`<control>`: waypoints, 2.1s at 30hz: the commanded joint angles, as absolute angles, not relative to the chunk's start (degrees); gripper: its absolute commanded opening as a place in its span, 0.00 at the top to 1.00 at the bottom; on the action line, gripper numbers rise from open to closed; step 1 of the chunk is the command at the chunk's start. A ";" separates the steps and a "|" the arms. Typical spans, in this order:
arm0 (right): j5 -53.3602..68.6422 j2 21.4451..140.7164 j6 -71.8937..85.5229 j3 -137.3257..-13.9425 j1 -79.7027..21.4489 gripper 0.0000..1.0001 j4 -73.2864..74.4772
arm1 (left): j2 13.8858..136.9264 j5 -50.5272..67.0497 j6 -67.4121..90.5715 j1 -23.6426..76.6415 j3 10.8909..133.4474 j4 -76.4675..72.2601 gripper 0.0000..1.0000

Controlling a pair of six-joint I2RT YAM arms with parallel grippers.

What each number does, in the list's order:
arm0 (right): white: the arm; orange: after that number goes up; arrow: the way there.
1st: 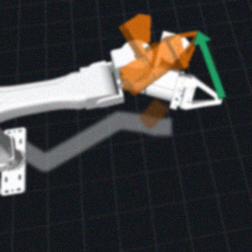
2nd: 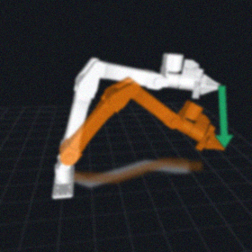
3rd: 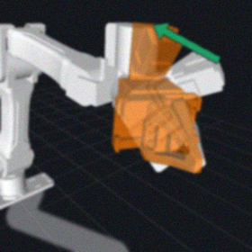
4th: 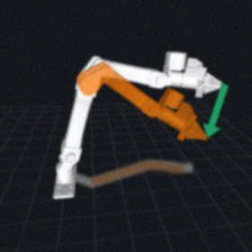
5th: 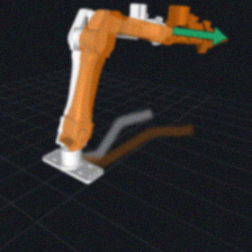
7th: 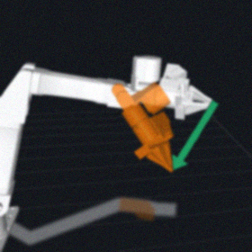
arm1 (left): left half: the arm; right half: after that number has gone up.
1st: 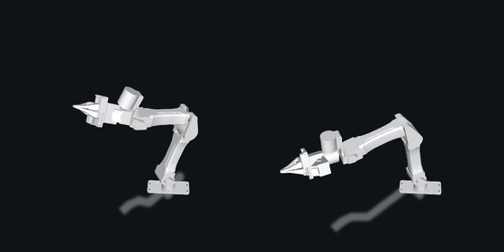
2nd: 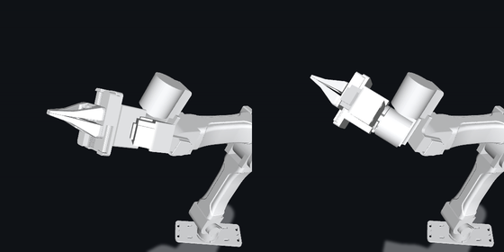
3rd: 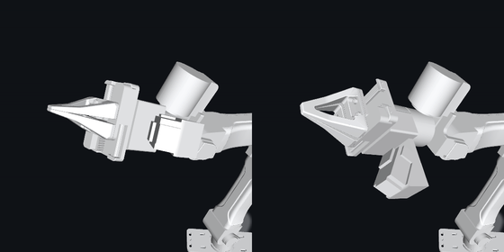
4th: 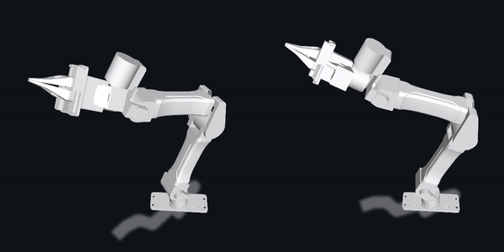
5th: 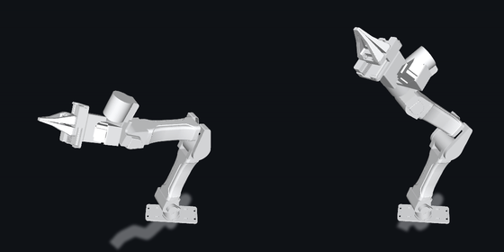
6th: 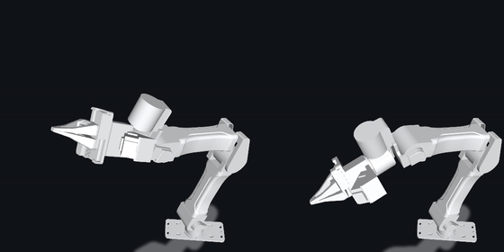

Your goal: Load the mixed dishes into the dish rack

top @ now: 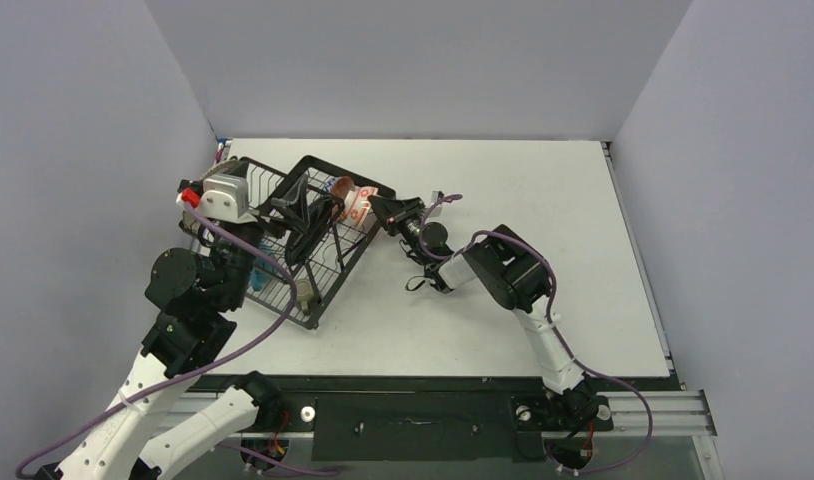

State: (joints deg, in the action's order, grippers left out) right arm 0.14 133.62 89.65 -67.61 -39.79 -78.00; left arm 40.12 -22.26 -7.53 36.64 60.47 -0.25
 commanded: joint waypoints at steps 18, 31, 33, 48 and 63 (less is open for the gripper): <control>-3.03 136.35 91.44 -72.04 -39.91 1.00 -81.99 | 39.51 -22.04 -7.10 36.21 60.53 -3.32 0.03; -3.62 131.82 87.49 -69.90 -40.83 0.79 -69.25 | 38.94 -21.95 -7.15 35.91 60.30 -3.34 0.03; -2.81 130.60 86.01 -70.24 -41.04 0.71 -66.74 | 38.94 -21.85 -7.15 35.87 60.29 -3.34 0.04; -0.47 111.55 68.77 -64.18 -41.15 0.43 -45.38 | 39.90 -22.23 -7.22 35.66 60.11 -3.47 0.04; -11.30 64.85 30.23 -55.32 -34.64 0.27 9.22 | 40.41 -26.72 -5.98 36.51 60.70 -3.71 0.04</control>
